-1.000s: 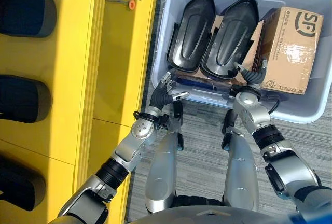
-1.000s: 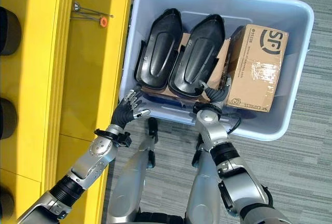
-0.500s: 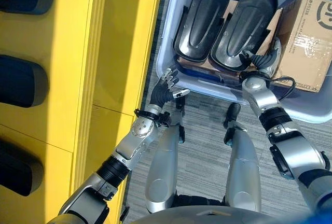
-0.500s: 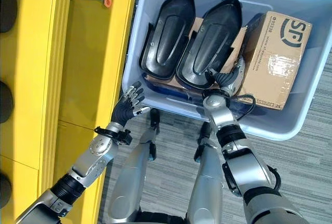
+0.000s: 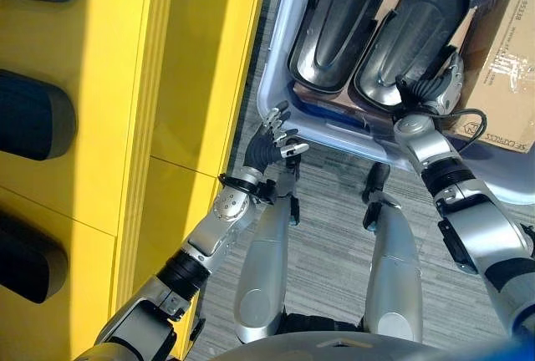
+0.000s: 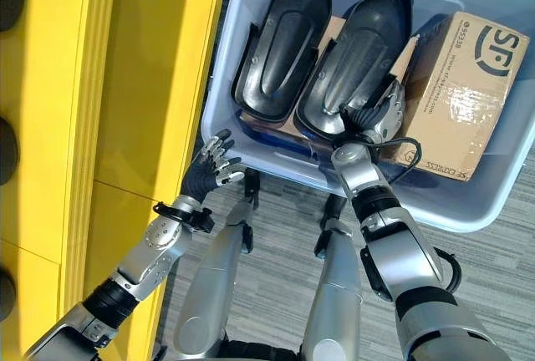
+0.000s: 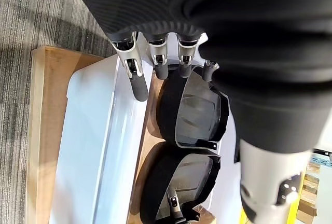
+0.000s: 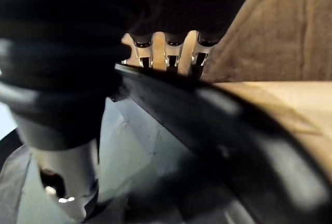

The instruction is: Move parts from the plastic box to the shelf.

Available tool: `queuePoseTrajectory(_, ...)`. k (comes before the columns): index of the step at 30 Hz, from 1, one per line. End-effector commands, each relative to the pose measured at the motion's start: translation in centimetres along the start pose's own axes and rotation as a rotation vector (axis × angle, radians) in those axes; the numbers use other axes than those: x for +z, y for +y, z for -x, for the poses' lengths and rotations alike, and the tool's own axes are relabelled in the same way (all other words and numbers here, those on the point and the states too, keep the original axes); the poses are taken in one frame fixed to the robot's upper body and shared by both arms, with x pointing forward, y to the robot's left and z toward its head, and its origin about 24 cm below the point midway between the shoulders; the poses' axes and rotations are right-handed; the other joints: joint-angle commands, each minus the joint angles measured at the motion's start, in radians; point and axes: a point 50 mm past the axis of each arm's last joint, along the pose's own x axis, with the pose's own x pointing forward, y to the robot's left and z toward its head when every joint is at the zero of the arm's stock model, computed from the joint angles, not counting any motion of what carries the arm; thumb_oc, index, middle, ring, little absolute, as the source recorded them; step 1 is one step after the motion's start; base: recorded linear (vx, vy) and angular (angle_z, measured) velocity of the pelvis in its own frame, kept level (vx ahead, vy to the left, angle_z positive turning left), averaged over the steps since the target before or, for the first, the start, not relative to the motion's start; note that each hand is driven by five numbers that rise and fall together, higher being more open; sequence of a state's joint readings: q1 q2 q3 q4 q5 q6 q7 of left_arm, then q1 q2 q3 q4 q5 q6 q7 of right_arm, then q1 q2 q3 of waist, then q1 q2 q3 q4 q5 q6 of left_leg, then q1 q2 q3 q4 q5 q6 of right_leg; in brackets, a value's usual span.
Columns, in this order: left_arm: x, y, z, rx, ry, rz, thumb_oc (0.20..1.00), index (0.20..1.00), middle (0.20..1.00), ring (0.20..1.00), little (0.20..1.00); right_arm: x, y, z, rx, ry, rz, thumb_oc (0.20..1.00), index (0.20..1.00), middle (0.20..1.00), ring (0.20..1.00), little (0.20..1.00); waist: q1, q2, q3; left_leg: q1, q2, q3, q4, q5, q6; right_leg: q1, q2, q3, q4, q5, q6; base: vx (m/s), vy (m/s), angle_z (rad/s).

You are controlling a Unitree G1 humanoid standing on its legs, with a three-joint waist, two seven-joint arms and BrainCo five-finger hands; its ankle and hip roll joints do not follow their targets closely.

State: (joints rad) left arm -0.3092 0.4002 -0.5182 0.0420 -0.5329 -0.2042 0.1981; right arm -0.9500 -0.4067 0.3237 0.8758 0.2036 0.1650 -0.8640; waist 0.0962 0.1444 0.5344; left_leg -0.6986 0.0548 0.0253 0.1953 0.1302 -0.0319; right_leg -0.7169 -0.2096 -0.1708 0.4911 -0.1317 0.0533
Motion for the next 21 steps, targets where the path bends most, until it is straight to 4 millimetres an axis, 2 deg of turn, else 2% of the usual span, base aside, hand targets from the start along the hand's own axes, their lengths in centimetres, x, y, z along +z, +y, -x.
queuePoseTrajectory(1, 0.5, -1.3, 0.6, -0.036, -0.048, 0.051, 1.000, 1.000, 1.000, 1.000, 1.000, -0.4, 0.0, -0.4, 0.042, 0.062, -0.083, 1.000, 1.000, 1.000, 1.000, 1.000, 0.019, 0.073, -0.014, 0.009, -0.123, 0.064, -0.001, -0.120, 0.055, 0.003, 0.083, 0.080, 0.005, -0.022, 0.027, 0.00, 0.011, 0.08)
queuePoseTrajectory(5, 0.7, -1.5, 0.3, -0.030, -0.059, 0.048, 1.000, 1.000, 1.000, 1.000, 1.000, -0.7, 0.6, 0.1, 0.065, 0.116, -0.142, 1.000, 1.000, 1.000, 1.000, 1.000, 0.020, 0.075, -0.014, -0.014, -0.123, 0.070, 0.011, -0.123, 0.058, -0.021, 0.080, 0.078, 0.019, -0.021, 0.027, 0.00, 0.013, 0.02)
queuePoseTrajectory(10, 0.9, -1.5, 0.0, -0.012, -0.067, 0.054, 1.000, 1.000, 1.000, 1.000, 1.000, -0.8, 0.9, 0.2, 0.095, 0.095, -0.121, 1.000, 1.000, 1.000, 1.000, 1.000, 0.019, 0.076, -0.014, -0.034, -0.120, 0.076, 0.012, -0.120, 0.058, -0.045, 0.079, 0.077, 0.027, -0.019, 0.029, 0.00, 0.000, 0.00)
queuePoseTrajectory(15, 1.1, -1.5, -0.4, 0.000, -0.073, 0.055, 1.000, 1.000, 1.000, 1.000, 1.000, -1.4, 1.3, 0.4, 0.142, 0.176, -0.191, 1.000, 1.000, 1.000, 1.000, 1.000, 0.017, 0.079, -0.014, -0.061, -0.119, 0.080, 0.020, -0.120, 0.057, -0.078, 0.081, 0.081, 0.042, -0.019, 0.028, 0.00, 0.007, -0.01)
queuePoseTrajectory(21, 1.3, -1.3, -0.7, 0.006, -0.085, 0.051, 1.000, 1.000, 1.000, 1.000, 1.000, -1.9, 1.4, 0.3, 0.180, 0.152, -0.059, 1.000, 1.000, 1.000, 1.000, 1.000, 0.020, 0.082, -0.014, -0.086, -0.116, 0.084, 0.024, -0.115, 0.055, -0.105, 0.081, 0.077, 0.050, -0.016, 0.029, 0.00, 0.000, 0.00)
